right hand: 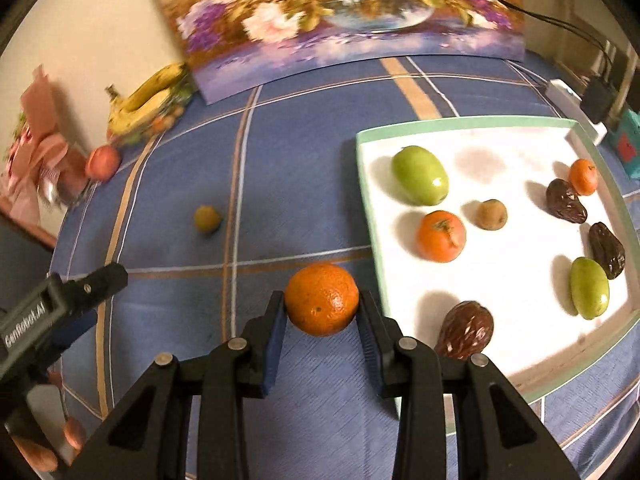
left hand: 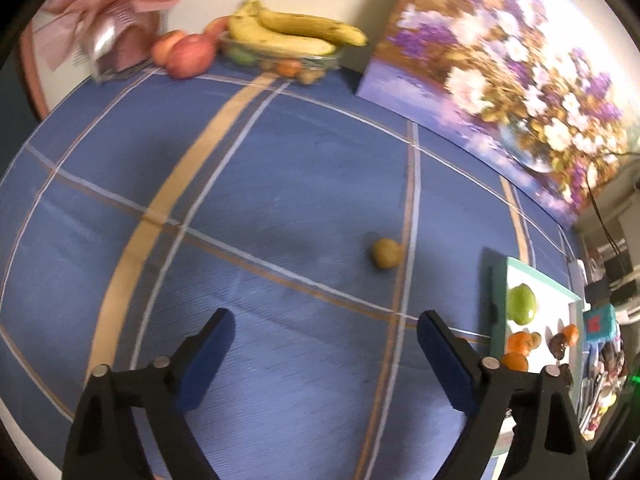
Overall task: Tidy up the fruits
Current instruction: 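Grasp the small yellow round fruit with the left gripper while the right holds the mandarin, then carry the mandarin with the right gripper while the left carries the yellow fruit to the tray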
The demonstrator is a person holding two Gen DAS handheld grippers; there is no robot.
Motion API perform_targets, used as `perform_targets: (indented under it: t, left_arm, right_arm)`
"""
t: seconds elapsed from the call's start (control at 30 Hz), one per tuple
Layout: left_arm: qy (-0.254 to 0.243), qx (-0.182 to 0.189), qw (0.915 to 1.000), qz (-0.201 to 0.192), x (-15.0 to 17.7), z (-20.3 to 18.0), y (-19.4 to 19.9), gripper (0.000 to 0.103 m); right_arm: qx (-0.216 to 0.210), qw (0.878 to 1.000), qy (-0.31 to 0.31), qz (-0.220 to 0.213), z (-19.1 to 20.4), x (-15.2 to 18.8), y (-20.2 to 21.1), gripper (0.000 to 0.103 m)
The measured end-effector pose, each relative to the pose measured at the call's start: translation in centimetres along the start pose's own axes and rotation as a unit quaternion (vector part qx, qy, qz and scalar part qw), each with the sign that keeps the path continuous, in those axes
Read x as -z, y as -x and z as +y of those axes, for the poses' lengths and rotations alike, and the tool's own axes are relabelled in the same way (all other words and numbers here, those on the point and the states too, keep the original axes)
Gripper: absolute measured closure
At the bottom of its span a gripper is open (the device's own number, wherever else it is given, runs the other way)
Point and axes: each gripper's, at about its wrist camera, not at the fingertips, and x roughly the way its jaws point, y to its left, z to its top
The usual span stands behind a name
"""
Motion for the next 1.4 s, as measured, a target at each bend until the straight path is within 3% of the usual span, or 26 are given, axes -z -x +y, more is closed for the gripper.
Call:
perform_targets:
  t: [0.33, 0.5, 0.57, 1.0, 1.13, 1.4]
  left_arm:
    - [-0.021, 0.022, 0.9995, 0.01, -1.8, -3.0, -2.1, 0.015]
    - [-0.025, 0.031, 0.9991, 0.015, -3.0, -3.9, -3.4, 0.025]
    - [-0.024, 0.035, 0.999, 0.017, -3.4, -4.1, -3.9, 0.039]
    - [-0.019, 0.025, 0.9985, 0.045, -4.1, -4.2, -8.1, 0.06]
    - [-0.02, 0.022, 0.9983, 0.05, -3.9, -4.0, -8.8, 0.076]
    - [-0.023, 0.023, 0.9984, 0.045, -3.7, -3.8, -8.8, 0.077]
  right_arm:
    - [0.008, 1.0, -0.02, -0.004, -1.2, -1.7, 0.2, 0.066]
    - [0.016, 1.0, -0.016, -0.011, -1.1, -2.6, 0.4, 0.066]
    - [0.019, 1.0, -0.014, -0.014, -1.2, -2.9, 0.5, 0.066]
    - [0.021, 1.0, -0.012, -0.007, -1.7, -3.3, -0.3, 0.066]
    - [0.02, 1.0, -0.012, -0.006, -1.7, -3.3, -0.4, 0.066]
    - [0.019, 1.0, -0.013, -0.005, -1.8, -3.2, -0.5, 0.066]
